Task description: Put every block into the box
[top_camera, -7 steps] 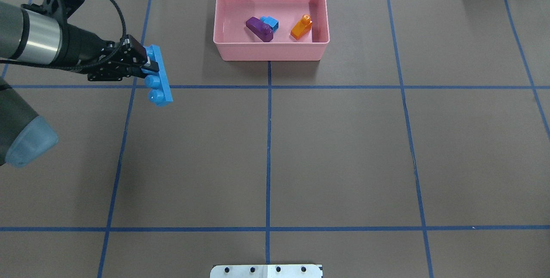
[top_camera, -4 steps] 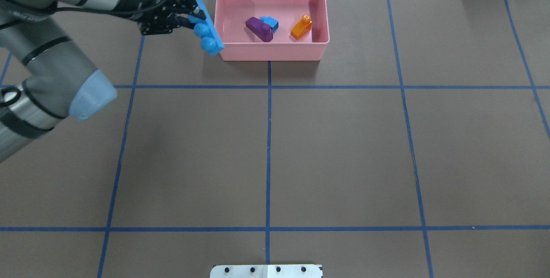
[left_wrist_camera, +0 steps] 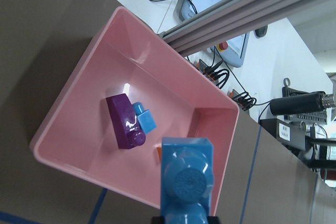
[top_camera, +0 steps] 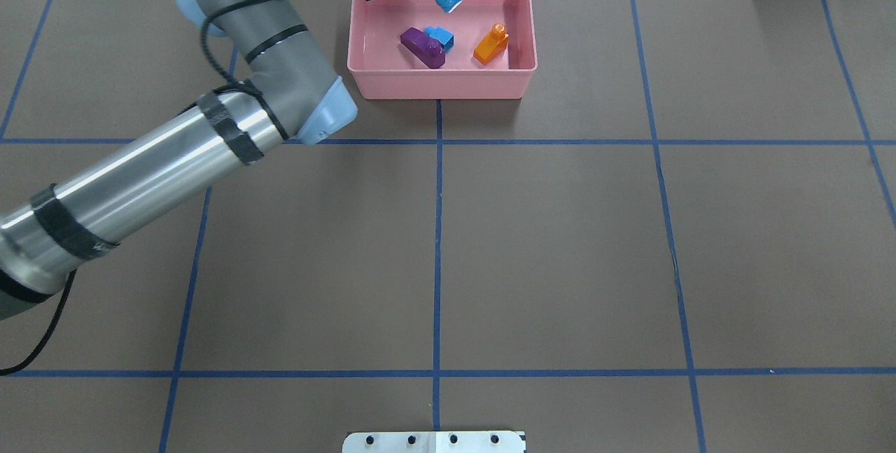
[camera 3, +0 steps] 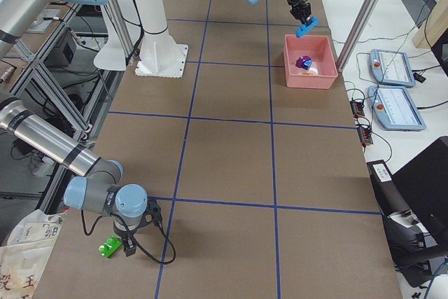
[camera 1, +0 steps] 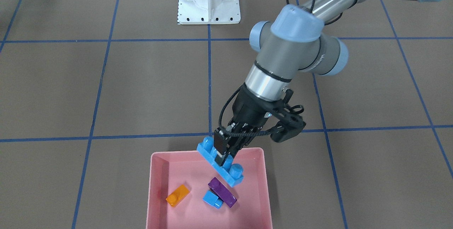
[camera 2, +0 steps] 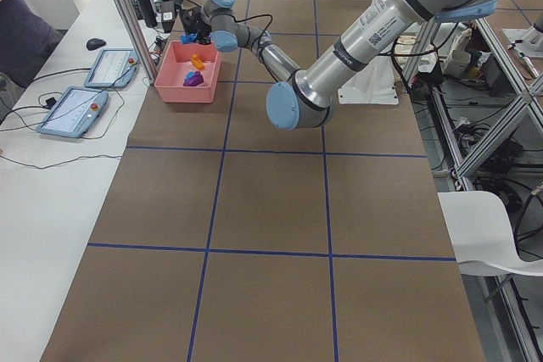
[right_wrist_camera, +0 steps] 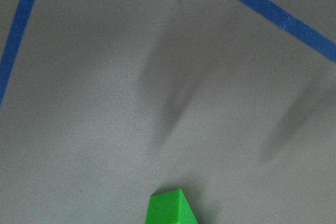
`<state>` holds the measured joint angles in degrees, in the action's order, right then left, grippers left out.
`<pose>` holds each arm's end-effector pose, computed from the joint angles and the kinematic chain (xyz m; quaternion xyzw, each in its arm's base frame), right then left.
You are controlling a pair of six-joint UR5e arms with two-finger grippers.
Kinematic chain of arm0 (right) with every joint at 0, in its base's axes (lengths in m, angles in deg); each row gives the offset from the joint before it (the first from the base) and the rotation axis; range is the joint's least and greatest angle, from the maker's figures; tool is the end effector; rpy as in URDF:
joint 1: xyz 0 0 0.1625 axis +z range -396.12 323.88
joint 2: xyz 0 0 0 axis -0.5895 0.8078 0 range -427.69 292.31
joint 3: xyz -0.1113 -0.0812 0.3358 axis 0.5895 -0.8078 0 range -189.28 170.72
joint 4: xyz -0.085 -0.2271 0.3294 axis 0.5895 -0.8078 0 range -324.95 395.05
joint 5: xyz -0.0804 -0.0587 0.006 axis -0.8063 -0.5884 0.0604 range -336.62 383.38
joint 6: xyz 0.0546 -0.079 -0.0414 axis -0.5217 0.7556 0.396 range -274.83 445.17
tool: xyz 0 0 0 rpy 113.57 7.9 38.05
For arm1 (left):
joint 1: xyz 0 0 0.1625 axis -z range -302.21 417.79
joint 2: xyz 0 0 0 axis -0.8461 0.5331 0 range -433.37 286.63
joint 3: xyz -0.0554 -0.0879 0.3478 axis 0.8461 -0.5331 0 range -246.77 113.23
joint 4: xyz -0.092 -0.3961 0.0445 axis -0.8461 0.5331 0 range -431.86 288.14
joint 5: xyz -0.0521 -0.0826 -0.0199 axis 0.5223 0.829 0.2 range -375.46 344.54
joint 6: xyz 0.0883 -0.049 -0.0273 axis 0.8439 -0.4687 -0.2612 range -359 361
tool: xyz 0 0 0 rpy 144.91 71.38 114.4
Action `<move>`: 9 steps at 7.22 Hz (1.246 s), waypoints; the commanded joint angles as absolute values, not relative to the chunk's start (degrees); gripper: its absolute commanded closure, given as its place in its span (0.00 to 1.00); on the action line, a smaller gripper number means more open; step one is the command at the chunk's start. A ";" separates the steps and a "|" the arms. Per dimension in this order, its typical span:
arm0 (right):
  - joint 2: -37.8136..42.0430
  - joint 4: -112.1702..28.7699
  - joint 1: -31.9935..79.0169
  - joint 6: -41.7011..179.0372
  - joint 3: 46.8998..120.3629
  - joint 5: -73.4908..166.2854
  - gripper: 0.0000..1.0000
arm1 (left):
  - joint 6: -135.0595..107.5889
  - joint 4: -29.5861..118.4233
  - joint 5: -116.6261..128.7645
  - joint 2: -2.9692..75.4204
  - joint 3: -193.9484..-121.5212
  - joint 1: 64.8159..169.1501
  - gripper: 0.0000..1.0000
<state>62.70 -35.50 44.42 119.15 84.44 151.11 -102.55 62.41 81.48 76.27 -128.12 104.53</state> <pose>0.0444 -0.1551 0.7784 -0.0705 -0.3426 -0.3013 0.8871 0.4401 -0.6438 0.0769 0.1282 0.5978 -0.3650 0.7021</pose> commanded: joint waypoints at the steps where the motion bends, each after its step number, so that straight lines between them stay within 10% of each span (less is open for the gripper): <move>1: 62.56 -35.44 44.39 119.27 84.24 150.82 0.00 | -104.12 68.65 75.00 80.70 -115.75 103.06 1.00; 4: 62.39 -35.09 44.39 119.01 83.71 147.32 0.00 | -104.30 68.68 74.89 80.62 -115.19 99.63 0.99; 7: 62.03 -34.65 44.30 119.09 81.52 150.18 0.00 | -103.69 68.59 74.89 80.44 -115.54 99.62 0.00; 9: 62.03 -34.56 44.21 121.10 79.50 152.21 0.00 | -103.68 68.59 74.89 80.53 -116.07 99.71 0.00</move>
